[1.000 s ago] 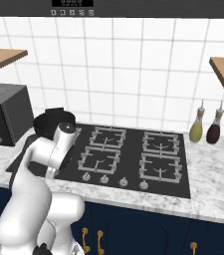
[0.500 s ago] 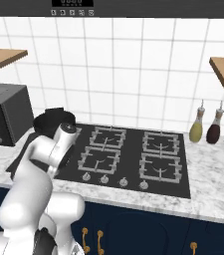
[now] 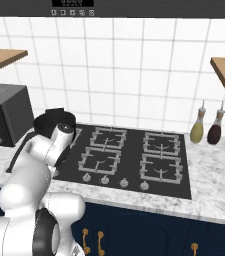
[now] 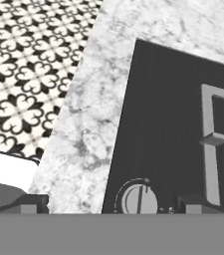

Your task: Turn off the left burner of the stove.

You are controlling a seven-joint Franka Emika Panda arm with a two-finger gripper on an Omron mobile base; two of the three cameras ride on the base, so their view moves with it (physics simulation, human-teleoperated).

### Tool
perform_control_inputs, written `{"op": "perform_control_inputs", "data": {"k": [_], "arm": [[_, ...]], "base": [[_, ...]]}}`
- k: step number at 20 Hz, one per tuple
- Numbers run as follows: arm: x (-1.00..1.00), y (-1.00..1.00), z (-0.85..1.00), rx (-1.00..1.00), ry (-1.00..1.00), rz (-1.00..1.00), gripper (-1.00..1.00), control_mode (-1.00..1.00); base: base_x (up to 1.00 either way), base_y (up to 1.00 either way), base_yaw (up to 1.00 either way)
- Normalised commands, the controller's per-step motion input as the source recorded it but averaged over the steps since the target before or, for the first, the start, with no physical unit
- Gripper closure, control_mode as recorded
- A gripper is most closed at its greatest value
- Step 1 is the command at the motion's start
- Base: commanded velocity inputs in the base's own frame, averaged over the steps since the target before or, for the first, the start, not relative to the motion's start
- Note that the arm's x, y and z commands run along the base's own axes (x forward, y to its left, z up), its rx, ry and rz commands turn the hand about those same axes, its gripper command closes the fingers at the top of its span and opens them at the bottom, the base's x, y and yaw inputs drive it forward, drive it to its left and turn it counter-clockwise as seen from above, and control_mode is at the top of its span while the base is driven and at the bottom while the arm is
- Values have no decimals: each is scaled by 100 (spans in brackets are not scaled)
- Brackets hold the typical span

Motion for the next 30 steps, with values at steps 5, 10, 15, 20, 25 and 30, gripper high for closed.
{"op": "perform_control_inputs", "data": {"k": [5, 10, 15, 20, 25, 30], "arm": [[8, 3, -22, -6, 4, 6, -100, -100], [0, 1, -33, -9, 3, 6, -100, -100], [2, 0, -1, 0, 0, 4, -100, -100], [9, 2, -3, 0, 0, 2, -100, -100], [6, 10, -12, -2, -2, 1, -100, -100], [2, 10, -30, -5, 0, 3, -100, -100]], "base": [[0, 0, 0], [0, 0, 0], [0, 0, 0], [0, 0, 0], [0, 0, 0], [0, 0, 0]]}}
